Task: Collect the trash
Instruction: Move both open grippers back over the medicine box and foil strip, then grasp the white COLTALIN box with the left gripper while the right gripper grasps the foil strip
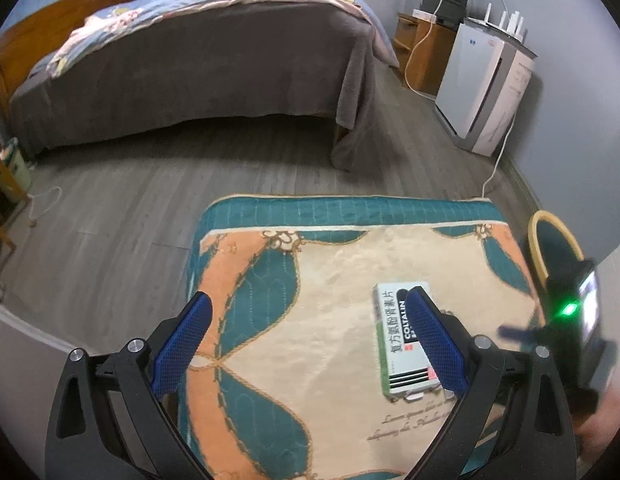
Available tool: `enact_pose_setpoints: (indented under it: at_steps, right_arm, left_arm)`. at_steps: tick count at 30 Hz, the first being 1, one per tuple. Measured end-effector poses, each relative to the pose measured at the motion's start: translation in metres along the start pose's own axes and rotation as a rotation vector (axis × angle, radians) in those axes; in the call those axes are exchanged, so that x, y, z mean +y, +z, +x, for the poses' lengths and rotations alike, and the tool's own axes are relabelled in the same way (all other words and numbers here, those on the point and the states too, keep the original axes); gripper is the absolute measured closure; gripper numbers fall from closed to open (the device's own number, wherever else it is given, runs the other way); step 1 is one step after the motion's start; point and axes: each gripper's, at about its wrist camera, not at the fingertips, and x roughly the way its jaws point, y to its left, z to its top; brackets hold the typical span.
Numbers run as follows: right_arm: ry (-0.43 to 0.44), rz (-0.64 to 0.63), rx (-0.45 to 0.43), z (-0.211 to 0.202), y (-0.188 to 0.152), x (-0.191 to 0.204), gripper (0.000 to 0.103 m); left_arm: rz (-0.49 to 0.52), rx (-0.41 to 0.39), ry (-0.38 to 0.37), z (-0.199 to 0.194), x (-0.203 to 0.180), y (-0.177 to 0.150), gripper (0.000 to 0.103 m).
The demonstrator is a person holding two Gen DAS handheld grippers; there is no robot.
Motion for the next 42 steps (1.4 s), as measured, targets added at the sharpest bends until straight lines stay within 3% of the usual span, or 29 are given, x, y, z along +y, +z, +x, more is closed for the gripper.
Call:
enact_pose_setpoints:
  at_steps: [8,10,11,17,24,32,42]
  right_arm:
    - [0.065,-0.030,0.084,0.024,-0.011,0.012,0.061]
    - [0.068,-0.059,0.084,0.026,-0.014,0.015,0.078]
    - [0.060,-0.075,0.076,0.026,-0.014,0.015,0.080]
    - [0.050,-0.072,0.059,0.000,-0.010,-0.009,0.081]
    - [-0.031,-0.084,-0.063,-0.069,0.005,-0.055,0.081]
    - [-0.071,-0.087,-0.099,-0.064,0.012,-0.086,0.081]
    - [-0.023,-0.059,-0.104,-0.061,0.021,-0.102,0.081]
  left_arm:
    - [0.055,0.019,0.018,0.007,-0.013,-0.004,0.007]
    - [0.068,0.028,0.025,0.009,-0.015,-0.006,0.007]
    - [0.072,0.033,0.028,0.011,-0.018,-0.006,0.007]
    - [0.103,0.073,0.043,0.024,-0.030,-0.011,0.007]
    - [0.155,0.141,0.021,0.061,-0.071,-0.024,0.007]
    - [0.142,0.220,0.003,0.113,-0.106,-0.052,0.007]
    - [0.193,0.275,0.044,0.144,-0.123,-0.071,0.010]
